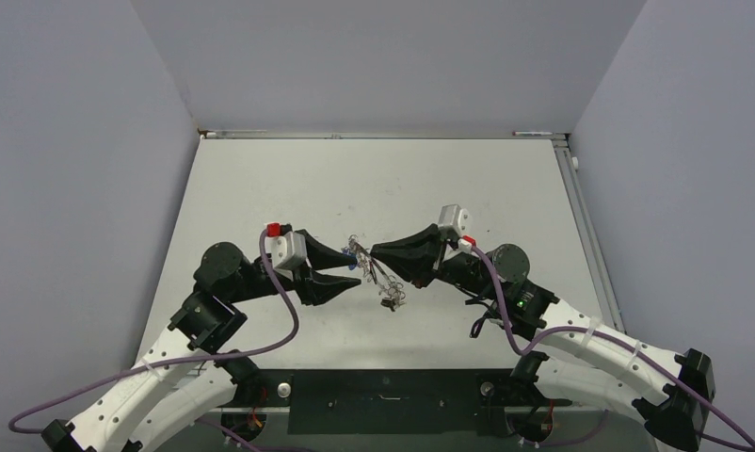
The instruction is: Put the keys on the keyring
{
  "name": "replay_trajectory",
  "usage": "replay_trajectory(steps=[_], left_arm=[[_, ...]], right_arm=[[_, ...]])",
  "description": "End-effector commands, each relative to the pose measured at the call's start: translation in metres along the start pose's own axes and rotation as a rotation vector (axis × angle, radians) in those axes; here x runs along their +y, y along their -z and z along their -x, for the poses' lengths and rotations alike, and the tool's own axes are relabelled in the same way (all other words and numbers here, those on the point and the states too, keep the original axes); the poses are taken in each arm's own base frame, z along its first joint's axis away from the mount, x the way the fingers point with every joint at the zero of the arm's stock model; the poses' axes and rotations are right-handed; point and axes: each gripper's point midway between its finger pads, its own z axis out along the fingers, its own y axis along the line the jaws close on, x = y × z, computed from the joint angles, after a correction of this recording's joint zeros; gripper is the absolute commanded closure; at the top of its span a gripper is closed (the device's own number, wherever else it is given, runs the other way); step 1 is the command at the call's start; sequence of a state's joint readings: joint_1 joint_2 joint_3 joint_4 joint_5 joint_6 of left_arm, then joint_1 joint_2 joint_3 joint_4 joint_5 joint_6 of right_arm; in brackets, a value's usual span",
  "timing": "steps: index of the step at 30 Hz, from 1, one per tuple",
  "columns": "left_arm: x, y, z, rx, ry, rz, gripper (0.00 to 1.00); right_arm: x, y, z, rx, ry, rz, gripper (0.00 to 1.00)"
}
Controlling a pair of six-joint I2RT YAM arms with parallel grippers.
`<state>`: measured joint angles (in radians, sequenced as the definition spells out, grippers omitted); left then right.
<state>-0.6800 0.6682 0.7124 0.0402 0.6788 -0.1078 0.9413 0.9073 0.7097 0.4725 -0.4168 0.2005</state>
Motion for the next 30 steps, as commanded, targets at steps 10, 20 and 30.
replay_trajectory(steps=[10, 20, 30], left_arm=[[-0.007, -0.001, 0.043, -0.108, 0.006, -0.007, 0.66], [-0.009, -0.005, 0.044, -0.130, 0.025, -0.036, 0.73], [-0.008, -0.007, 0.040, -0.109, 0.028, -0.045, 1.00]], right_arm=[[0.027, -0.003, 0.035, -0.127, 0.031, 0.150, 0.95], [0.036, -0.007, 0.027, -0.107, 0.019, 0.207, 0.95], [0.038, -0.007, 0.030, -0.120, 0.029, 0.212, 0.95]])
